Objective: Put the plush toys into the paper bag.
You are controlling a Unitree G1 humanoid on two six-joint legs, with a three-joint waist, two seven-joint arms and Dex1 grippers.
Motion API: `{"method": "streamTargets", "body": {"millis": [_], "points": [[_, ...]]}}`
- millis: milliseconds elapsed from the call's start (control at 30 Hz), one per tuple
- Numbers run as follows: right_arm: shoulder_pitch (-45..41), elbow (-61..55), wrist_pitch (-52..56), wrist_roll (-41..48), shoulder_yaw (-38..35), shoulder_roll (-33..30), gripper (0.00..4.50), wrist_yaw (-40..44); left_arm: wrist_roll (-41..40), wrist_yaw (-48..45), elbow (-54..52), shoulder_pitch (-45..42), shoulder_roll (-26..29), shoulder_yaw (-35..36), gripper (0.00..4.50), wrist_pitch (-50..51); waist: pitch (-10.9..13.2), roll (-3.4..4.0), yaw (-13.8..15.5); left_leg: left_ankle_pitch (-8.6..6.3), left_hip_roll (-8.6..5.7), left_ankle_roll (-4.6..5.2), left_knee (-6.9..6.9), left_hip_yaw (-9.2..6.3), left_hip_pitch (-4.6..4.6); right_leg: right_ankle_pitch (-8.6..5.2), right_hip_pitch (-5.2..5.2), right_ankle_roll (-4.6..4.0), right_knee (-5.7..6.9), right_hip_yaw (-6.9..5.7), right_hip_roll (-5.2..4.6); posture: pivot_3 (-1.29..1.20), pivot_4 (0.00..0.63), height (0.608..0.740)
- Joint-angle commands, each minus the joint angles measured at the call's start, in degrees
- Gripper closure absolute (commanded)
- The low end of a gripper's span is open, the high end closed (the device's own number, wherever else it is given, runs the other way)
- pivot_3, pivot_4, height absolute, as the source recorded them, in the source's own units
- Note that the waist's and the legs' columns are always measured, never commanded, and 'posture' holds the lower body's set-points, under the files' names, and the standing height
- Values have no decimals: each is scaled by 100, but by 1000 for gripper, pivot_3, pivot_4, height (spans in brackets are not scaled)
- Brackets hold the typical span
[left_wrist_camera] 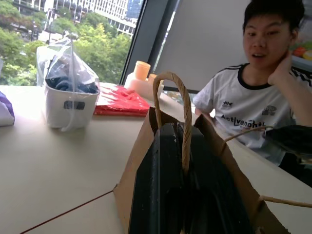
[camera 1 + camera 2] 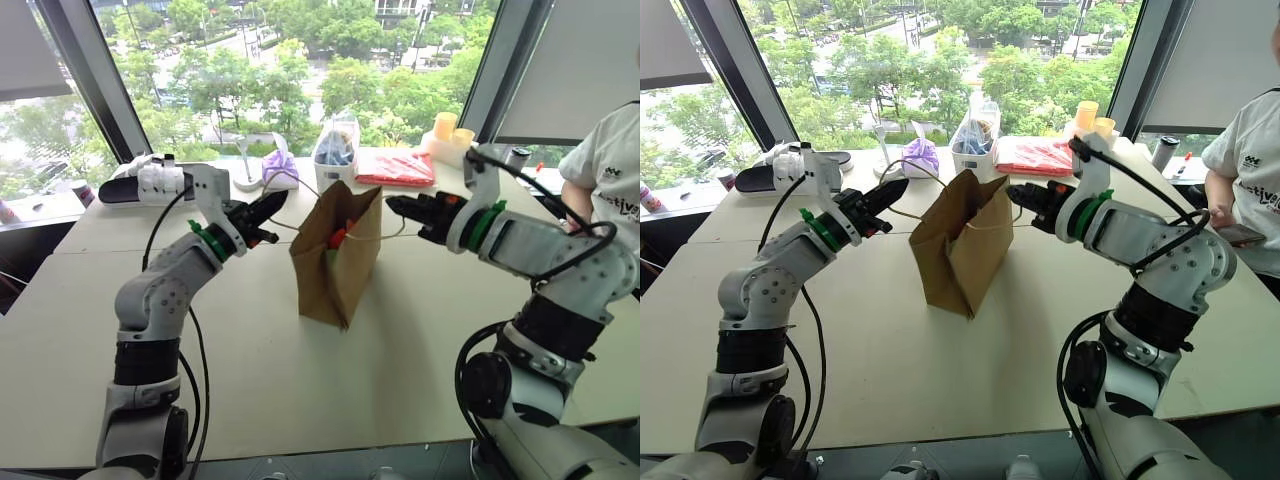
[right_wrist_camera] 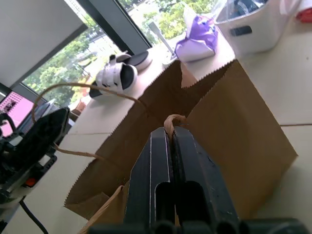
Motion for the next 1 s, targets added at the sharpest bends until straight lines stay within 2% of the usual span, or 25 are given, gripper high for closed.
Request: {"method": "streamTargets", "body": {"millis": [33,333,433,667,700,867,1000], "points": [[6,-362,40,178,-4,-142,4486,78,-36,25,-313,-219,-40,-14,4500,-111,0,0,-6,0,0,0,0,-1,0,0,0,0,0,0,1,0,150,740],[171,-556,40,227,9,-294,4486,193,199,-206,-323,63,-22,-307,4500,-155,0,0,-2,0,1,1,0,10,1,0,0,0,-1,0,3,0,150,740],[96,-574,40,279,-41,-315,3616,250,125,-215,-241,-12,3,-188,3671,-137,0,0,1,0,2,1,0,8,1,0,1,0,-1,0,3,0,150,740],[-245,-608,23,424,-90,-648,79,465,-421,-222,-273,-252,98,230,173,135,0,0,2,-1,2,1,1,5,0,0,0,0,-2,-1,3,0,150,740],[-282,-614,27,434,-72,-731,7,499,-559,-223,-331,-275,126,287,38,227,0,1,2,-1,2,1,1,5,0,0,1,0,-2,-1,3,0,150,740],[-381,-592,40,678,-103,-1257,7,829,-977,-390,-709,-241,508,337,38,642,0,0,2,-1,2,1,2,8,-2,0,1,0,-3,-1,3,0,150,740],[-50,-483,-222,538,-163,-2102,7,1106,-753,-794,-1189,199,1300,222,38,708,1,1,2,-2,2,3,-1,13,-2,0,1,0,-6,-1,3,0,150,740]]}}
